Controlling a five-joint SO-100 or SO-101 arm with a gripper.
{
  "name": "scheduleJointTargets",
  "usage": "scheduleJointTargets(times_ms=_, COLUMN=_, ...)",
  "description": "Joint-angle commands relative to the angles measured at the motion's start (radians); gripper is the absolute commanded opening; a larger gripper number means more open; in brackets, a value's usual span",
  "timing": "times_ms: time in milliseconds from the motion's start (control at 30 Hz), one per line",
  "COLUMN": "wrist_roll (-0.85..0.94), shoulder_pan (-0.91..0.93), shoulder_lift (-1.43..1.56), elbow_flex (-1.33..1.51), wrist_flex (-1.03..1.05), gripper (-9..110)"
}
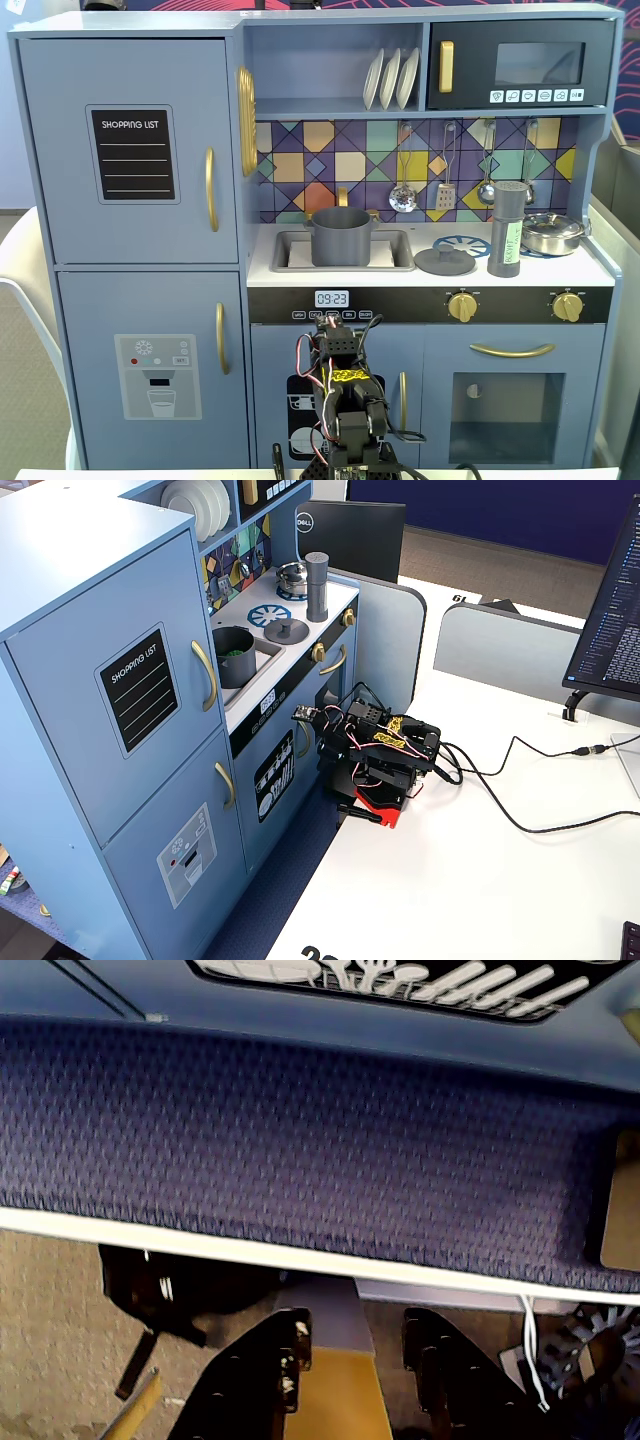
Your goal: Put salt in the gray recipient
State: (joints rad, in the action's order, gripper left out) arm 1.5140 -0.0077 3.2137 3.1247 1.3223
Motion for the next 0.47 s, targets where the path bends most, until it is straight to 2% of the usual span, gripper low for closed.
scheduleJointTargets(times_ms=0, wrist_roll=0.018, shoulder_pan=0.011, shoulder_lift=0.006, elbow_flex=-0.008, wrist_flex=0.005, gripper=5)
scheduleJointTargets(times_ms=433, wrist_roll=0.018, shoulder_pan=0.017, shoulder_lift=0.006, elbow_flex=-0.008, wrist_flex=0.005, gripper=5)
